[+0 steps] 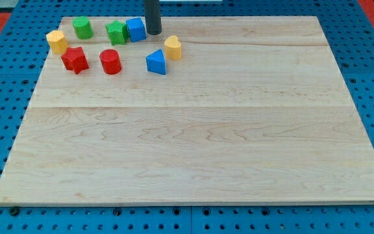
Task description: Move green star up a bit
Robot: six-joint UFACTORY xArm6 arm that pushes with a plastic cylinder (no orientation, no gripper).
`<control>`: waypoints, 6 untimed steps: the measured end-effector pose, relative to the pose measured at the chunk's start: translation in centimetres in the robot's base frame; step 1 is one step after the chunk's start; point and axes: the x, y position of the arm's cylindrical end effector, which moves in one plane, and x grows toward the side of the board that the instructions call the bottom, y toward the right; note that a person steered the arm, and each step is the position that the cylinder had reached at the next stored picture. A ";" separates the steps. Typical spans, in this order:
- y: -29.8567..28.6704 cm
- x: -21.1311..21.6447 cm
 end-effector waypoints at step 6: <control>7.8 14.3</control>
